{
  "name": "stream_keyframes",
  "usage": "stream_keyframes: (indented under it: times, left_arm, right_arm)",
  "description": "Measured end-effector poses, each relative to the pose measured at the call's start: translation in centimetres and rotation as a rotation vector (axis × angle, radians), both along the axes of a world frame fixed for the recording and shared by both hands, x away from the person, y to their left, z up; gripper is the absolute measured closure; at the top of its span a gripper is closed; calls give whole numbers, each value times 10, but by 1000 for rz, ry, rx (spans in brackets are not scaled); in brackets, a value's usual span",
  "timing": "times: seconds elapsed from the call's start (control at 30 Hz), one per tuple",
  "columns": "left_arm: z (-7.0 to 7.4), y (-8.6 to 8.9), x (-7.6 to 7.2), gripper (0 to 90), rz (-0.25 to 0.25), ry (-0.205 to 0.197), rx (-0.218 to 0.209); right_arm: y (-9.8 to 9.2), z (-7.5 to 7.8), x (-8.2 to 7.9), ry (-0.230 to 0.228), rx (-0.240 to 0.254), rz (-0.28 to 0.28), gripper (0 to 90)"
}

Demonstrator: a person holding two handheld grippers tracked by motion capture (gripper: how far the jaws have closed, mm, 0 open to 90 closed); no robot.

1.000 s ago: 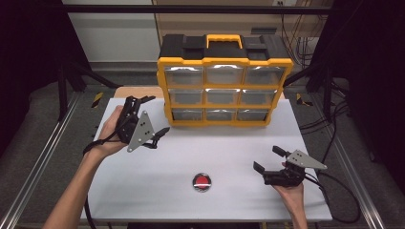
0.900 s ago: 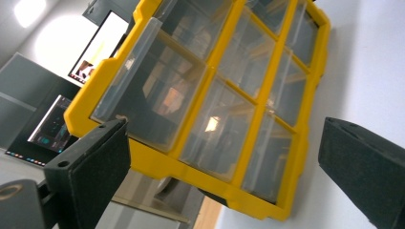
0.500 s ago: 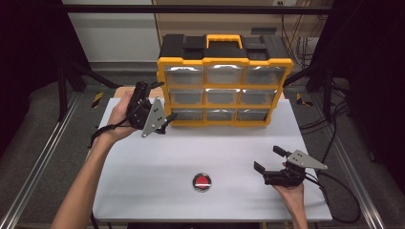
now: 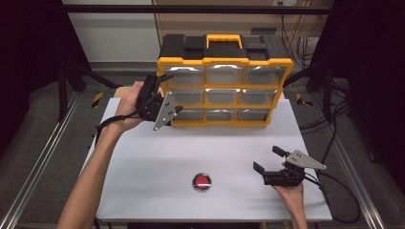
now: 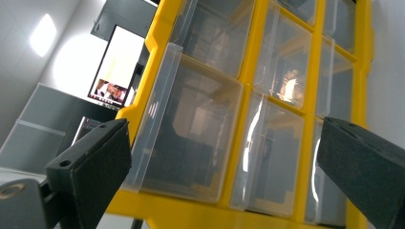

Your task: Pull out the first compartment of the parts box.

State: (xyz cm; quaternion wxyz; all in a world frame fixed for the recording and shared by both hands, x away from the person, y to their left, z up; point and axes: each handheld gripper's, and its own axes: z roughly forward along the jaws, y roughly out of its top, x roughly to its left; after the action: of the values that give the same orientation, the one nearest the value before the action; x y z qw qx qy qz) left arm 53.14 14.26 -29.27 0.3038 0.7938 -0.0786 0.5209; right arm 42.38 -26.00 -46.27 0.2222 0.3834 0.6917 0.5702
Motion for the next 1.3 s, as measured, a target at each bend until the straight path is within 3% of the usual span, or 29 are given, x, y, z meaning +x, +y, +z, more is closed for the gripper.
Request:
stream_keyframes:
  times: [0.33,0.5,0.73,1.3]
  left_arm:
    - [-2,-7,13,52,-5,-41,38]
    - [1,-9,17,65,-10,-69,34]
    - [-3,-11,27,78,9,-78,55]
    - [-13,-23,38,171,15,-157,98]
  right_arm:
    - [0,0,0,-1,-2,0,7]
    - [0,0,0,1,-1,0,7]
    - [0,0,0,-4,-1,-2,7]
    - [-1,0,0,-4,-6,-6,7]
